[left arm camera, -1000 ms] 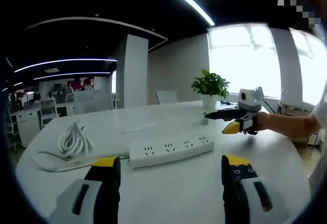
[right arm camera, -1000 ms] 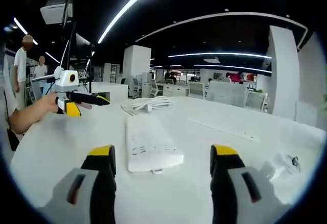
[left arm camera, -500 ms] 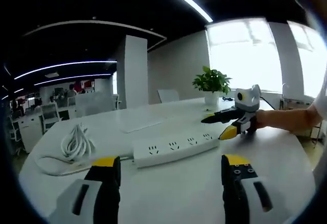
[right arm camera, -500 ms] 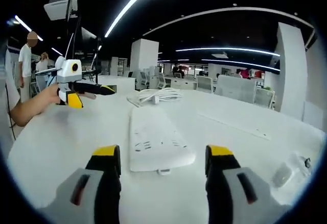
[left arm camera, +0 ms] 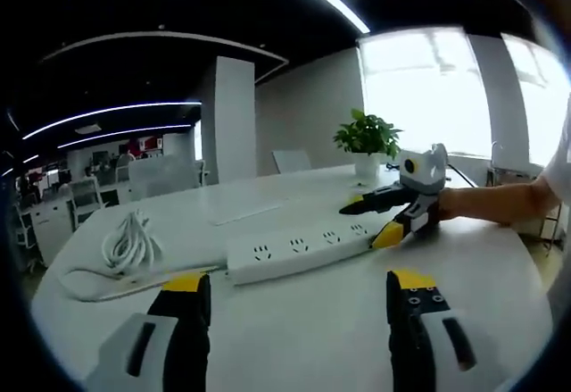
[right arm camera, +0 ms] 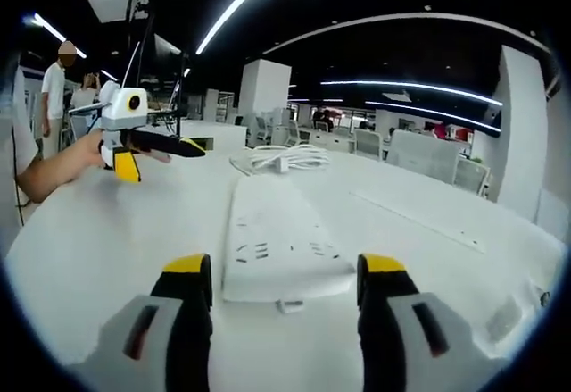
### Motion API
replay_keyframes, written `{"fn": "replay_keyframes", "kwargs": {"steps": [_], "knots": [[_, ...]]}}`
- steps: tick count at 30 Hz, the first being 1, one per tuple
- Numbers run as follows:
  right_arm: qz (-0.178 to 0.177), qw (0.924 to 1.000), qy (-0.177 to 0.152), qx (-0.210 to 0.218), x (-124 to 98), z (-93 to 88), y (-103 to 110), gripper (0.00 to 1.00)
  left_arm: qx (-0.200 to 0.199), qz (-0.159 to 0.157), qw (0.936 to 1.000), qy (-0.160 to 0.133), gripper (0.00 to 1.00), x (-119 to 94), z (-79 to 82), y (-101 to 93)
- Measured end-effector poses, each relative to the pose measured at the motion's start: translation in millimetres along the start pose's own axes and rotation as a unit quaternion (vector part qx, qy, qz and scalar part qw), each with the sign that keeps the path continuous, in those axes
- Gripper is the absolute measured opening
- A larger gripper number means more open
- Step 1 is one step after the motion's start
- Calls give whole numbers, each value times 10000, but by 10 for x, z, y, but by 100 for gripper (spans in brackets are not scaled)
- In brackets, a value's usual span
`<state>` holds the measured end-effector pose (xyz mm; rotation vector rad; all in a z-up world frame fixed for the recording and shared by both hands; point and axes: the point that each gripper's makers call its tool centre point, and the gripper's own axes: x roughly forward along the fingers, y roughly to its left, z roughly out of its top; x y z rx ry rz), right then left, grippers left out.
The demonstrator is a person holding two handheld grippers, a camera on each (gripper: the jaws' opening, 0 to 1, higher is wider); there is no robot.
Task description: Straighten the power strip on the desk, plug the charger into it
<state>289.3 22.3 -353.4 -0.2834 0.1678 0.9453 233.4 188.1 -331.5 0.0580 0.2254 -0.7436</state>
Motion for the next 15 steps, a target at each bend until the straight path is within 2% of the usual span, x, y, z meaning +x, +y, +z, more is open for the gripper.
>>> {"fn": "replay_keyframes", "kwargs": {"steps": [15], "knots": [[197, 9998, -25, -95, 90, -16, -9, 66, 66, -17, 10000, -2, 83, 7, -6, -3]]}}
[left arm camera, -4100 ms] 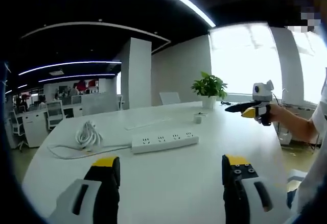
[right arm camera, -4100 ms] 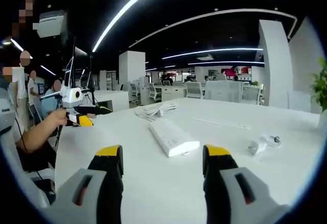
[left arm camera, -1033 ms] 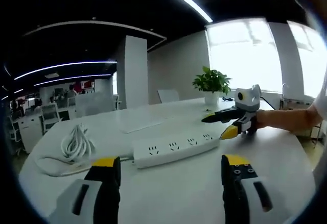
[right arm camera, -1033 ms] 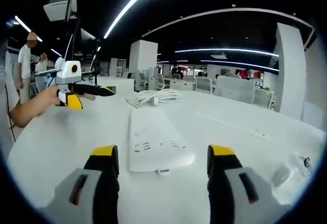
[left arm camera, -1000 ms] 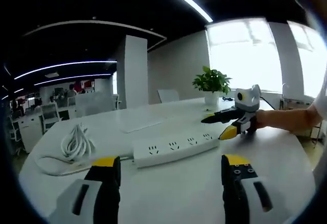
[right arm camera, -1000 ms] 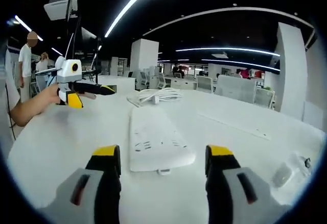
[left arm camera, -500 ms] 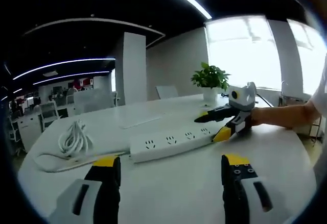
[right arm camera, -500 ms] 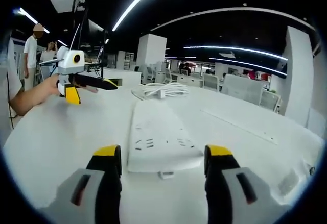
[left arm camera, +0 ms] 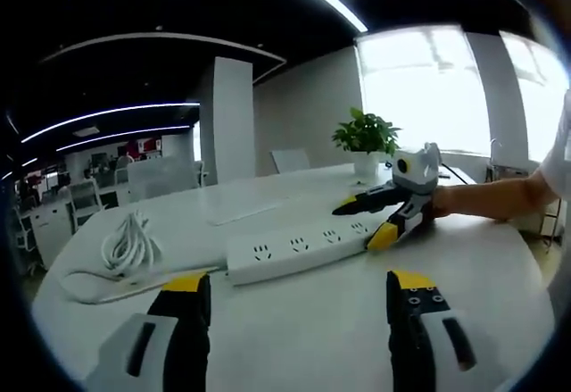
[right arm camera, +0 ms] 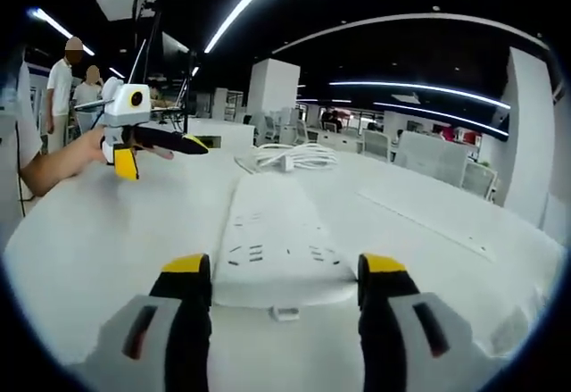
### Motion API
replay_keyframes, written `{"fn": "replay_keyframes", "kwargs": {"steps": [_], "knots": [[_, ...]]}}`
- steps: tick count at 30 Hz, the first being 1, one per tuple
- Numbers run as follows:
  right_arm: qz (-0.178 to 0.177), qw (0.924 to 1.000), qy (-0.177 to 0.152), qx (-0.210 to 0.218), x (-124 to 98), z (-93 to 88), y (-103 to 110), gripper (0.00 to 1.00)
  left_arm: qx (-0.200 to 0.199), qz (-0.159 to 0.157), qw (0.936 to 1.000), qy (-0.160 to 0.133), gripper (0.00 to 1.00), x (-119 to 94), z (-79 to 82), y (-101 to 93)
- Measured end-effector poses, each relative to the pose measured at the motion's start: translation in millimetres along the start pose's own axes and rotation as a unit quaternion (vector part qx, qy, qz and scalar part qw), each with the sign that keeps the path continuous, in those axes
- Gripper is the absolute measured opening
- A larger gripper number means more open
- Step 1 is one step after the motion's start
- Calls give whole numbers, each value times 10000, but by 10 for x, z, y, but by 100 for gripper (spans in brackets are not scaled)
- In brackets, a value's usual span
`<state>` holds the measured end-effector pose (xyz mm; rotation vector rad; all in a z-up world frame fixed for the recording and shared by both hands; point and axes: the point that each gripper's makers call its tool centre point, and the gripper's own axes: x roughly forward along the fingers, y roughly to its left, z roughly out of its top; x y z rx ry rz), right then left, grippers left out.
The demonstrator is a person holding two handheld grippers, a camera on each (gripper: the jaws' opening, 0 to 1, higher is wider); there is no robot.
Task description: Straighten the power strip on the desk, plug the charger into it
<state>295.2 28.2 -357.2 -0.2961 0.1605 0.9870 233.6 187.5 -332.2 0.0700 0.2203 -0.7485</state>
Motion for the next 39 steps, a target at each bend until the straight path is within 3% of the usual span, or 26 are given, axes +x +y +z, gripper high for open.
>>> {"fn": "replay_keyframes", "kwargs": {"steps": [21, 29, 33, 35, 39], "knots": [[376, 9991, 148, 159, 56, -79, 18, 69, 127, 7, 9999, 55, 83, -2, -20, -1], [418, 9989, 144, 167, 57, -76, 20, 68, 267, -169, 9995, 91, 83, 46, -76, -14], [451, 9987, 147, 158, 60, -76, 11, 68, 146, -284, 9994, 133, 82, 118, -121, 111], [459, 9987, 140, 152, 59, -75, 11, 68, 435, -267, 9981, 358, 83, 152, -159, 230], [466, 9987, 110, 153, 57, -74, 12, 68, 896, -389, 9946, 339, 83, 249, -62, 393]]}}
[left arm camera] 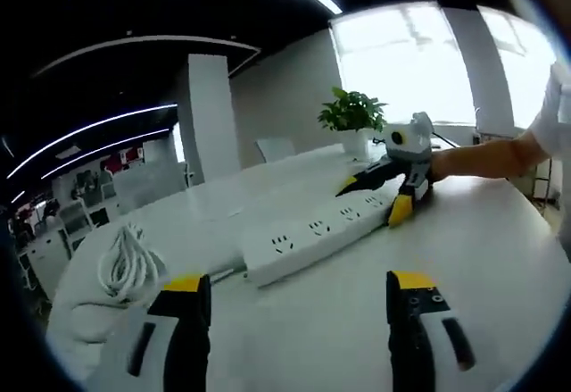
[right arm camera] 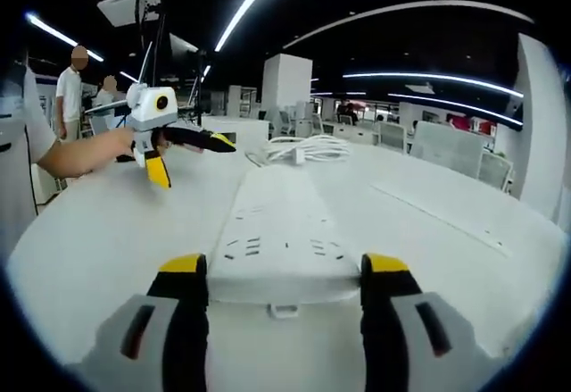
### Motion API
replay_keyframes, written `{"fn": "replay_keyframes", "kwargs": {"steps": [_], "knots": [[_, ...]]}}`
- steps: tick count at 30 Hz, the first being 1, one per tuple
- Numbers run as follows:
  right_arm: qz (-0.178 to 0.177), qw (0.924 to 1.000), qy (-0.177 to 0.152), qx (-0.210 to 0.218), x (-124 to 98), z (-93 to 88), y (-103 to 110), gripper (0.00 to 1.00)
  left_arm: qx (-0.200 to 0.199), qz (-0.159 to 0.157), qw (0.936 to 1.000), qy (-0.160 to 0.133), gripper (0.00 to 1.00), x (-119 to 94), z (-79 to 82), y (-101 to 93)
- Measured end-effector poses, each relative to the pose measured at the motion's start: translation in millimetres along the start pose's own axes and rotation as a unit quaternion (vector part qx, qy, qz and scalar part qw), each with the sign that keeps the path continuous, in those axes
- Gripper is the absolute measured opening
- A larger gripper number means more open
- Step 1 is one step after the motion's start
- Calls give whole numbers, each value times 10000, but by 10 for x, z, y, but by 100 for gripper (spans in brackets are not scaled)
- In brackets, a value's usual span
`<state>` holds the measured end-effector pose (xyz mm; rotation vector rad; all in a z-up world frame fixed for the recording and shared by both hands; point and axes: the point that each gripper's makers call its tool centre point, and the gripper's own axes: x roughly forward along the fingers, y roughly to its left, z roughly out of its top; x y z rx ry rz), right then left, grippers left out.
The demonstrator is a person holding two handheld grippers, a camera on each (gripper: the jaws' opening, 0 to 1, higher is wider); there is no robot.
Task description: Straighten the power strip on the desk, plug the charger into it
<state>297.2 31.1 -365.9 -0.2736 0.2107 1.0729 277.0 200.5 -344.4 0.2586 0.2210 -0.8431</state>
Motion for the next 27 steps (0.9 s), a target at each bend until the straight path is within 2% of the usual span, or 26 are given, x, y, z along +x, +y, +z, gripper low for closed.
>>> {"fn": "replay_keyframes", "kwargs": {"steps": [2, 5, 6, 8, 12, 15, 18, 21, 24, 27], "knots": [[2, 10000, -12, 1, -1, 0, -1, 68, 134, -78, 9998, -155, 82, 62, 94, 103], [2, 10000, -27, 3, -3, 0, -1, 68, 393, -412, 9968, -555, 81, 192, 292, 167], [3, 10000, -28, 5, -2, -1, -4, 68, 477, -457, 9960, -605, 80, 226, 326, 194], [11, 10000, -34, 5, -3, -2, -4, 69, 540, -608, 9955, -489, 78, 296, 336, 221], [11, 10000, -51, 3, -5, -3, -7, 69, 725, -892, 9930, -269, 78, 412, 337, 228], [9, 10000, -66, 0, -6, -4, -6, 69, 749, -1036, 9916, -214, 78, 461, 345, 233], [16, 10000, -76, 1, -6, -4, -10, 69, 724, -1166, 9903, -236, 78, 502, 349, 248], [19, 10000, -78, 8, -7, -5, -12, 69, 492, -1408, 9878, -451, 80, 538, 396, 235], [25, 10000, -79, 14, -5, -6, -17, 69, 523, -1556, 9858, -346, 83, 576, 355, 239], [30, 10000, -82, 14, -4, -6, -17, 69, 637, -1750, 9824, -108, 82, 628, 252, 249]]}}
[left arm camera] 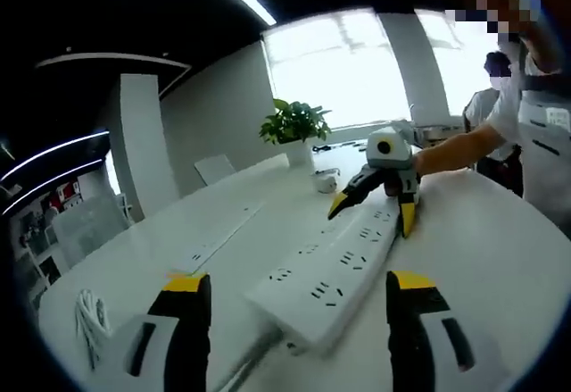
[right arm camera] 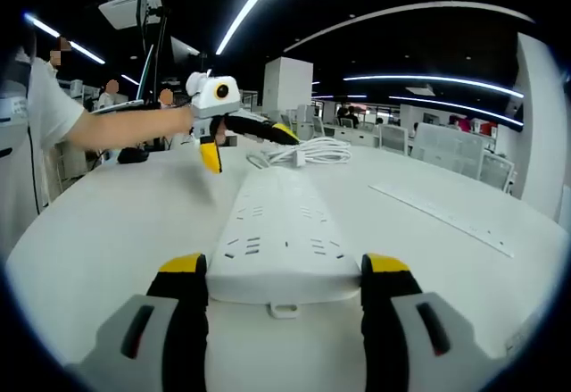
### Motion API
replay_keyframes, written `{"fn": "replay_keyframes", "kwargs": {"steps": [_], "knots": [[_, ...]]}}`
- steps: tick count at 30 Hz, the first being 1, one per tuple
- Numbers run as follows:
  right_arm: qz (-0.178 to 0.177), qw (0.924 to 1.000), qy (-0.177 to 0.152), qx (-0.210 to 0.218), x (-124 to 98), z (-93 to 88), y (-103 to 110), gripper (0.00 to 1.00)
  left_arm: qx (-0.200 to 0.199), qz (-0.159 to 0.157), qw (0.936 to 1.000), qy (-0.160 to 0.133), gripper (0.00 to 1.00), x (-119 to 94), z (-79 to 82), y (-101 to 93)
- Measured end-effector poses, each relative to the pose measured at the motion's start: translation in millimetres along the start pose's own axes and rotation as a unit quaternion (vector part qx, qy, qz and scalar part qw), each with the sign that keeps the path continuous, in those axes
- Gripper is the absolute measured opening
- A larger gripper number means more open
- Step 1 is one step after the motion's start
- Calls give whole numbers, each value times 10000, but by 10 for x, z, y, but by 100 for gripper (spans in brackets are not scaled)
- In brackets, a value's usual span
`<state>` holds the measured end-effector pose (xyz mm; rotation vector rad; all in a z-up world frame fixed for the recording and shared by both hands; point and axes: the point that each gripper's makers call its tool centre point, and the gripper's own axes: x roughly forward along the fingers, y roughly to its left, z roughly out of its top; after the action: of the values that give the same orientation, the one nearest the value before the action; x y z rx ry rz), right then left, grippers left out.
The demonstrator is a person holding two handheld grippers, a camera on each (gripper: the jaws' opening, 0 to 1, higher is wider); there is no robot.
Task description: Straighten the power strip on the desk, plug the charger into it
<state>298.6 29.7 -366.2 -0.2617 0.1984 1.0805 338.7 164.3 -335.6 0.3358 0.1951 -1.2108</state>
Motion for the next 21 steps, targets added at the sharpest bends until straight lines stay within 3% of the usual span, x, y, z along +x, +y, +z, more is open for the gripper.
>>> {"fn": "replay_keyframes", "kwargs": {"steps": [2, 8, 12, 16, 21], "knots": [[2, 10000, -1, -1, 2, 0, 1, 69, 100, -78, 9998, 173, 84, 58, -96, 66], [0, 10000, 3, -14, 5, -4, 4, 69, 75, -406, 9989, 237, 85, 150, -172, 136], [1, 10000, 8, -29, 8, -7, 7, 69, -49, -743, 9969, 271, 82, 212, -213, 80], [4, 10000, 13, -40, 12, -10, 12, 69, -63, -1043, 9929, 564, 79, 271, -357, -2], [7, 10000, 15, -34, 16, -12, 14, 69, -244, -1143, 9925, 358, 78, 404, -340, -59]]}}
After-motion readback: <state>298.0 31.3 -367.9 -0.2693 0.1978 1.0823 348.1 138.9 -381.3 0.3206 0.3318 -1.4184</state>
